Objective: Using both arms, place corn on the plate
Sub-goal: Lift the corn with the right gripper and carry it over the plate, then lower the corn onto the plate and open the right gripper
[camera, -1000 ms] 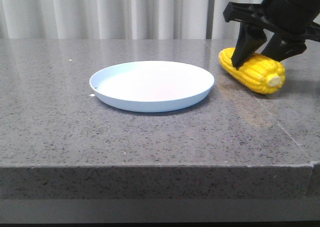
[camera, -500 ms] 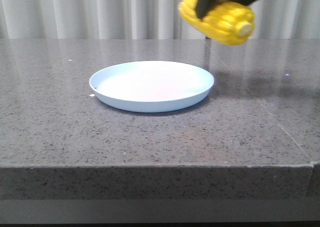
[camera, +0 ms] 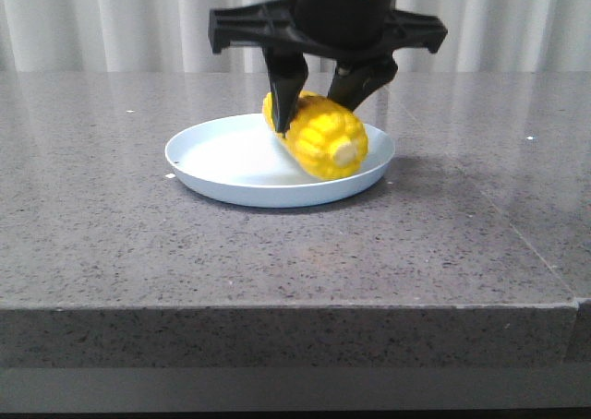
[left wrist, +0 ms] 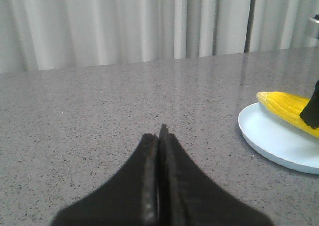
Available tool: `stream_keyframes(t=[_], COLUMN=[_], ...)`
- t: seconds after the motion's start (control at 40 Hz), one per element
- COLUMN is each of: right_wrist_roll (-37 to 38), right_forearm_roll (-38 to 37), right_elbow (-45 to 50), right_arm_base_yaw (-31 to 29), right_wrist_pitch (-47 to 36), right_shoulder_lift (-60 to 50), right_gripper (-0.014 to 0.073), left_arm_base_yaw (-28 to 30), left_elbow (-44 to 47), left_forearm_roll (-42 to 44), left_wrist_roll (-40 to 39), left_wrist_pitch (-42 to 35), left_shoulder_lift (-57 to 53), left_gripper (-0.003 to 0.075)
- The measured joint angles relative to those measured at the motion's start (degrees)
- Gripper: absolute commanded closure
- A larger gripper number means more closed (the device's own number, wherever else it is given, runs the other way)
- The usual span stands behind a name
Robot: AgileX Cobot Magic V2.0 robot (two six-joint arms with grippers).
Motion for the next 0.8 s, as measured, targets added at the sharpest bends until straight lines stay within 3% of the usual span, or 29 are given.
stream_keyframes(t=[0.17,0.25,0.47,0.55,0.6,0.8], right_wrist_roll=[0.3,0.3,0.4,0.4,0.4,0.4], right_forearm_roll=[-0.1,-0.1,-1.2,-1.7,-1.9,-2.4], right_elbow=[-0.1,-0.1,-1.3,-3.3,-4.6,-7.1], right_arm_base_yaw=[0.0,0.0,0.0,-0.8,-1.7,-4.7], right_wrist_pitch=[-0.1,-0.2,0.6,2.7,4.2,7.1], right_shoulder_lift=[0.3,0.3,-2.2,-3.8,-5.0,-7.5], right_gripper=[0.0,-0.0064,-0.0064,-0.0008,0.0074,0.0475], left_arm_base_yaw=[0.0,0.0,0.0,0.0,0.0,0.0], left_elbow=[0.0,0.0,0.0,0.0,0.0,0.0], left_forearm_roll=[0.0,0.0,0.0,0.0,0.0,0.0], left_wrist_roll=[0.0,0.0,0.0,0.0,0.0,0.0], left_wrist_pitch=[0.0,0.0,0.0,0.0,0.0,0.0], left_shoulder_lift=[0.0,0.0,0.0,0.0,0.0,0.0], left_gripper=[0.0741,0.0741,0.0741,0.0741,0.0741,0.0741])
